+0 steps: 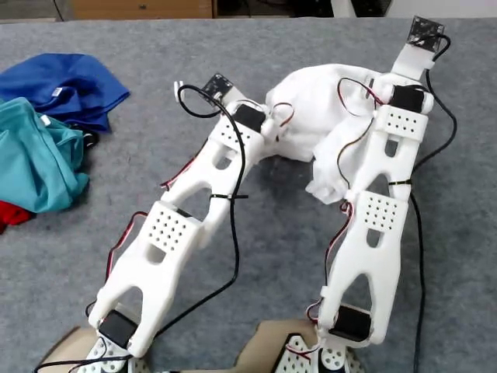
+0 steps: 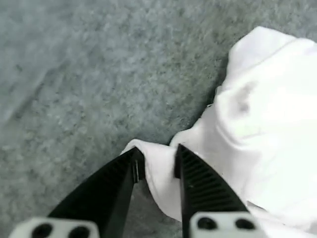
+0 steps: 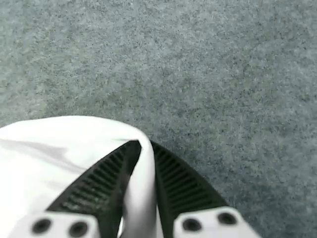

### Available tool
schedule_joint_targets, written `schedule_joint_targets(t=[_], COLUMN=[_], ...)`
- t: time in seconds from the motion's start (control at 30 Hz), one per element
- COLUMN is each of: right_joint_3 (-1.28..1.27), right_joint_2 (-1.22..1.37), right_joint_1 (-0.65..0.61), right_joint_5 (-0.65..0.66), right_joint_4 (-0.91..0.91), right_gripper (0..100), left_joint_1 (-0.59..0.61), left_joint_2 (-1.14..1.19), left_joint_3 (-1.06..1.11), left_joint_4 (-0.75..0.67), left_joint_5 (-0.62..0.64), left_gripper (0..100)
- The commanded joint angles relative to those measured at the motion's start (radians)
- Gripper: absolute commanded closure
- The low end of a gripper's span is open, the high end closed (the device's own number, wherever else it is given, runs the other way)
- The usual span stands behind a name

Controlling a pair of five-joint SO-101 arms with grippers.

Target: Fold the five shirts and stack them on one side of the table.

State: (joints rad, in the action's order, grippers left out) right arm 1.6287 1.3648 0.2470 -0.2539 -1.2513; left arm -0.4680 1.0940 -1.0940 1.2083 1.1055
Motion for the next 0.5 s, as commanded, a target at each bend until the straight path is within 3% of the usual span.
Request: schedule_joint_targets(t=[0.0,0.23,0.47], right_joint_3=[0.021,0.021,0.035], right_joint_2=[-0.042,-0.042,-0.053], right_joint_1=[0.007,0.008,0.001], right_joint_5=[-0.009,-0.009,-0.003], right_joint_4=[0.025,0.025,0.005], right_gripper=[96.7,96.7,96.7], left_joint_1=[-0.017,0.029,0.199], left_joint_2=[0.002,0.005,0.005], left_joint_3=[-0.083,-0.184,-0.552], left_joint_4=[-0.012,0.049,0.292], left_joint_5=[-0.061,-0.147,-0.261], left_gripper=[94,98,98])
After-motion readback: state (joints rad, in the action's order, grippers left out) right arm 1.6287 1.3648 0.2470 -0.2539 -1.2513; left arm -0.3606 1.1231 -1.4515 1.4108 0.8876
